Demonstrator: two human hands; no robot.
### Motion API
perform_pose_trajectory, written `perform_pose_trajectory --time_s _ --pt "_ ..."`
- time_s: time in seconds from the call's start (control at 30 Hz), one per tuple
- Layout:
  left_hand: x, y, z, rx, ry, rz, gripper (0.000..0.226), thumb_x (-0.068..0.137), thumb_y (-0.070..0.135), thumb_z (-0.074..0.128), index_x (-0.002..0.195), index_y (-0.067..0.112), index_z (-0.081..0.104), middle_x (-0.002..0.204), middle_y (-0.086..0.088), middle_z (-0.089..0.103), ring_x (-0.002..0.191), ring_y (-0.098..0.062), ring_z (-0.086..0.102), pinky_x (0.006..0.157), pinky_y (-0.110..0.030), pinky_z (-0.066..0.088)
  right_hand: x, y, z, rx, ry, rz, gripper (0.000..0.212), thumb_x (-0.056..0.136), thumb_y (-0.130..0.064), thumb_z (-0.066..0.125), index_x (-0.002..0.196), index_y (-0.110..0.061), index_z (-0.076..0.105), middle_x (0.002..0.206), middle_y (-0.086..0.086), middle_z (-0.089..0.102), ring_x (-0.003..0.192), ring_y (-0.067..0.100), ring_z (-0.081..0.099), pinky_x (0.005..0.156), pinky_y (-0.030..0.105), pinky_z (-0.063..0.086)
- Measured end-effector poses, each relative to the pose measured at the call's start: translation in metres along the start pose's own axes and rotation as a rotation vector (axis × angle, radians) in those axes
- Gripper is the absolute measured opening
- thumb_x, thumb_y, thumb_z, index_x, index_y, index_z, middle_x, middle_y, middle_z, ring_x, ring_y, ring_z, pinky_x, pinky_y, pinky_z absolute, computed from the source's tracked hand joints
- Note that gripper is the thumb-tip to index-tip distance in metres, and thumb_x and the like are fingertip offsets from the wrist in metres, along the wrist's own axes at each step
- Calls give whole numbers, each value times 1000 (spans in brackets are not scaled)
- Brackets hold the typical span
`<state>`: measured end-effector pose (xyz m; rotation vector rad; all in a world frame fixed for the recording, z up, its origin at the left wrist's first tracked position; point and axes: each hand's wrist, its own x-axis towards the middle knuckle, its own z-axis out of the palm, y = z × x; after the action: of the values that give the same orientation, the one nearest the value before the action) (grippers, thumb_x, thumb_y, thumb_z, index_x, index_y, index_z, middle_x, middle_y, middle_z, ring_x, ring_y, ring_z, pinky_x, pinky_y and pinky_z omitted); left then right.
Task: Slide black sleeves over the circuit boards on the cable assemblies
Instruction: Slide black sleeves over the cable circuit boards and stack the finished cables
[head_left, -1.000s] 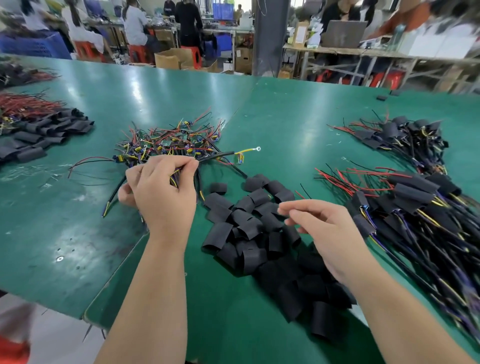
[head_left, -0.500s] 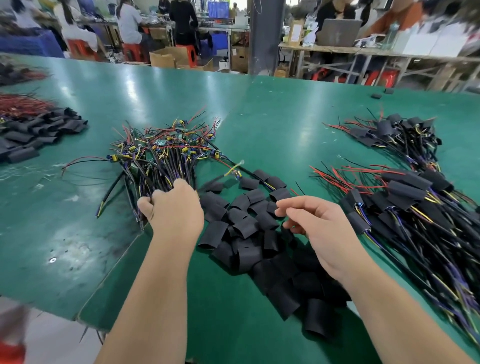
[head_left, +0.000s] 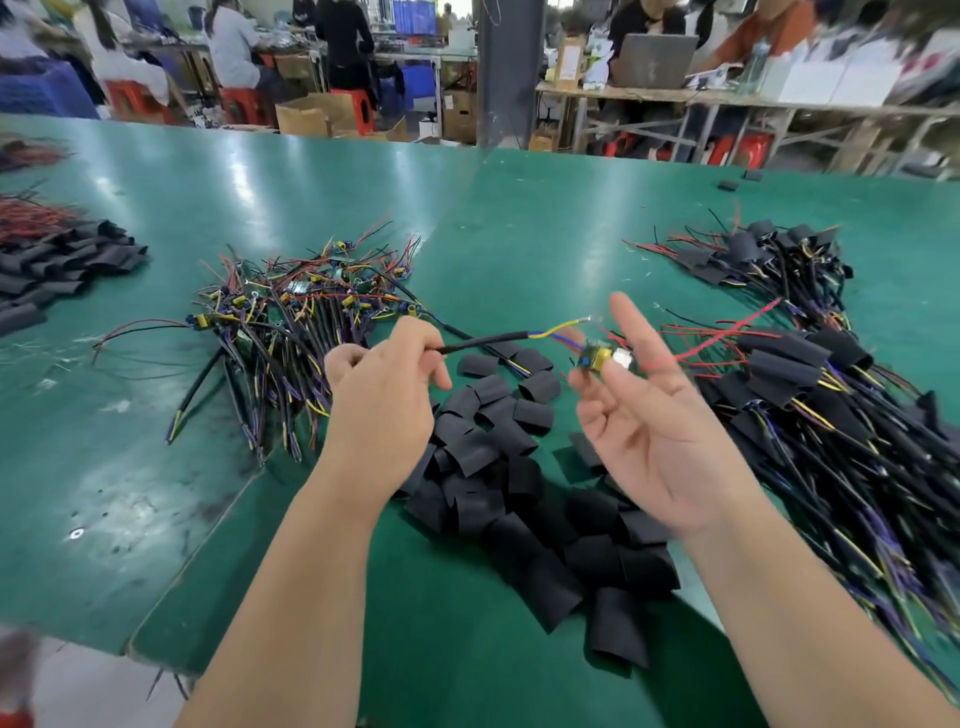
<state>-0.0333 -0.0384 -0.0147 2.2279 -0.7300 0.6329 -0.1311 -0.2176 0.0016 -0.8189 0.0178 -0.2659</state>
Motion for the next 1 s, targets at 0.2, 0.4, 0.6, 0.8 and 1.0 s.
perform_pose_trajectory --time_s 0.2,0.4,0.6,0.8,1.0 --pt "-5 9 7 -31 -136 75 24 99 20 34 96 12 56 67 9 63 53 -12 48 84 -36 36 1 -3 -3 -194 104 -129 24 69 -2 64 92 -7 66 71 5 71 70 16 72 59 15 53" --pt "-11 38 17 -319 -119 102 29 96 21 46 108 8 69 95 1 71 84 -16 63 80 -29 48 -2 20 4 -422 57 -73 26 62 -8 71 88 -8 68 78 6 73 73 21 68 60 20 52" --pt "-9 33 16 -341 -78 198 28 93 11 55 119 4 66 81 11 53 74 3 45 73 -7 34 0 20 2 -430 86 -73 29 63 -8 71 92 -5 69 81 12 72 74 27 67 61 22 52" --pt "-10 35 19 -310 -95 165 27 92 13 55 112 4 70 76 4 57 70 0 45 68 -5 32 2 18 -3 -594 61 -157 25 78 9 68 93 -11 69 65 -5 69 60 8 65 54 14 47" --pt "-6 20 18 -347 -165 -120 8 84 16 71 88 17 77 69 25 63 65 14 55 63 -3 36 9 23 -6 -855 13 -194 54 78 9 70 110 -34 63 83 -6 75 75 4 64 75 16 50"
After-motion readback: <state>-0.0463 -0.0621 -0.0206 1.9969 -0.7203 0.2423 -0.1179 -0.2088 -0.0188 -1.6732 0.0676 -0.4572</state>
